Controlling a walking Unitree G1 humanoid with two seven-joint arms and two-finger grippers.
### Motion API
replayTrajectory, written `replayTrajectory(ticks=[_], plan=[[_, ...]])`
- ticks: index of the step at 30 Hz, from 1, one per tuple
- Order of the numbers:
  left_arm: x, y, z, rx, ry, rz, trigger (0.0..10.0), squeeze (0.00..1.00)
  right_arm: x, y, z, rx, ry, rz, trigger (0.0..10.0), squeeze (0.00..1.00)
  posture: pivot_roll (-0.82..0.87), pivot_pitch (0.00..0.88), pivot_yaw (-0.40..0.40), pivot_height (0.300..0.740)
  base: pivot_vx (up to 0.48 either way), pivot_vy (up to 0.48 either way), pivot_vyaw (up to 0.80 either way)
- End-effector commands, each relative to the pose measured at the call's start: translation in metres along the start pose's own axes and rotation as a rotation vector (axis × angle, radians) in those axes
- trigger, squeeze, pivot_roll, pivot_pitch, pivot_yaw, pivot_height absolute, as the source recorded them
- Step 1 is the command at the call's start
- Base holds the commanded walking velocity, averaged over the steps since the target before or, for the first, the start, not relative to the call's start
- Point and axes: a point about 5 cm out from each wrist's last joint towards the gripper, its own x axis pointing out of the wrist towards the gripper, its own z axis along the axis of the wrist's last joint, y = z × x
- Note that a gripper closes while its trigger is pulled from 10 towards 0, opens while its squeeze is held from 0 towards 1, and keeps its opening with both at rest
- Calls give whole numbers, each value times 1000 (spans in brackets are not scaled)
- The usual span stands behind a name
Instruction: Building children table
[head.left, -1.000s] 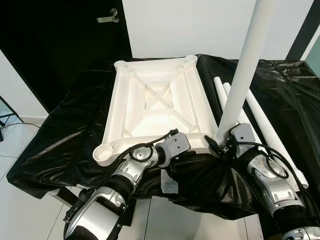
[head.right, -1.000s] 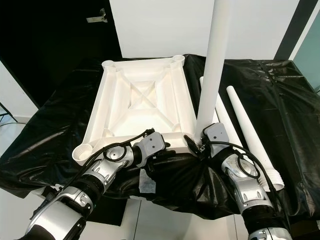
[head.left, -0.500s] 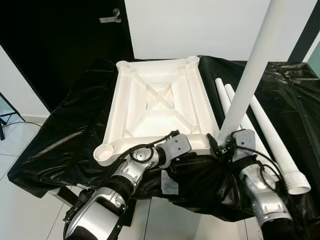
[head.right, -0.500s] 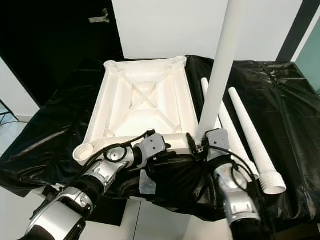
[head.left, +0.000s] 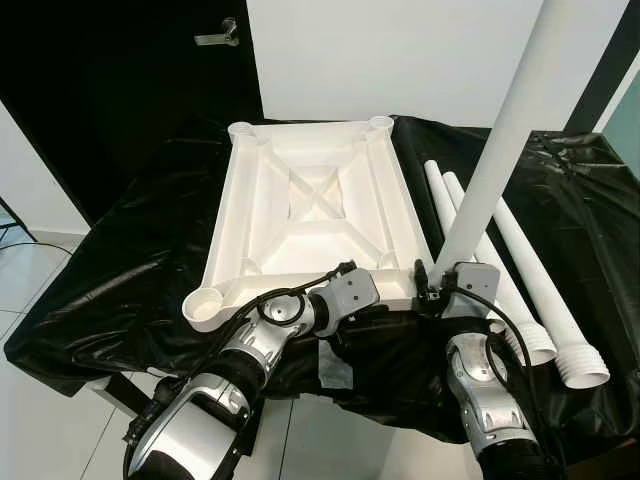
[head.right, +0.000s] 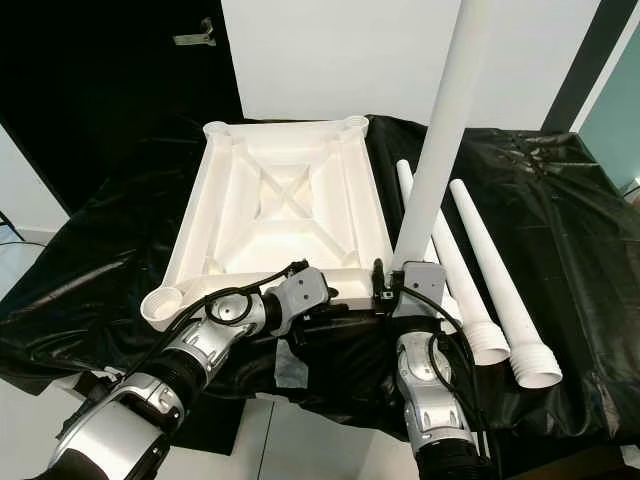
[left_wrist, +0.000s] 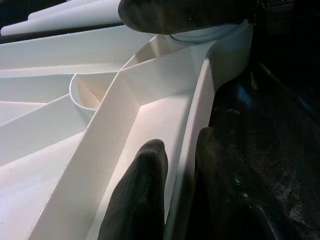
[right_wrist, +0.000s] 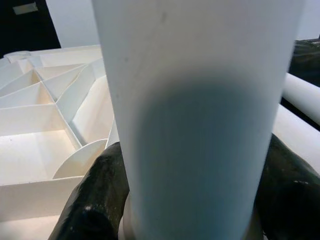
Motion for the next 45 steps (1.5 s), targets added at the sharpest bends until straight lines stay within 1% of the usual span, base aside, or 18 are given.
replayTrajectory(ticks=[1,3,4,5,7,8,9,10,14,21,22,24,33,37,39,40,42,45], plan=[[4,-43,-37,-98,145,-233,10000,0,-1,0,-11,-4,67,1,10000,0,-51,0,-4,740,0,0,0],[4,-43,-37,-99,144,-232,10000,0,-1,1,-8,-13,53,17,10000,0,-54,0,-4,740,0,0,0],[4,-43,-38,-99,145,-231,10000,0,-1,2,-6,-17,39,34,10000,831,-55,0,-3,740,0,0,0],[4,-44,-38,-100,145,-231,10000,0,0,1,-2,-24,21,71,10000,1000,-58,0,0,740,0,0,0],[3,-43,-38,-102,145,-230,10000,0,2,0,0,-47,5,124,10000,1000,-64,0,4,740,0,0,0],[3,-43,-39,-103,145,-229,10000,0,4,-2,0,-70,15,210,10000,310,-70,0,9,740,0,0,0],[3,-43,-39,-103,145,-229,10000,0,4,-2,0,-70,15,210,10000,310,-70,0,9,740,0,0,0],[3,-43,-39,-104,145,-229,10000,0,5,-7,1,-110,0,286,10000,0,-71,0,10,740,0,0,0],[3,-41,-37,-102,143,-230,10000,0,10,-26,9,-214,-35,402,10000,0,-78,0,15,740,0,0,0],[4,-41,-37,-101,142,-232,10000,0,17,-46,23,-270,-57,487,10000,0,-87,0,23,740,0,0,0],[4,-41,-37,-100,141,-233,10000,0,19,-50,27,-278,-62,504,0,0,-89,0,23,740,0,0,0],[5,-41,-36,-99,141,-234,10000,0,22,-54,31,-192,-45,516,0,0,-89,0,24,740,0,0,0],[4,-36,-34,-95,140,-220,10000,0,22,-51,23,-33,41,540,0,0,-91,0,33,740,0,0,0],[4,-36,-34,-94,140,-219,10000,0,22,-51,22,-24,45,537,0,0,-91,0,34,740,0,0,0],[4,-35,-34,-94,140,-216,10000,0,12,-39,11,-2,39,383,0,0,-86,0,36,740,0,0,0],[4,-35,-34,-94,140,-216,10000,0,12,-39,11,-2,39,383,0,0,-86,0,36,740,0,0,0],[3,-35,-34,-94,140,-216,10000,0,3,-30,8,-18,-9,174,0,0,-80,0,34,740,0,0,0],[4,-35,-34,-95,140,-216,10000,0,0,-28,8,-33,-28,91,0,0,-80,0,34,740,0,0,0]])
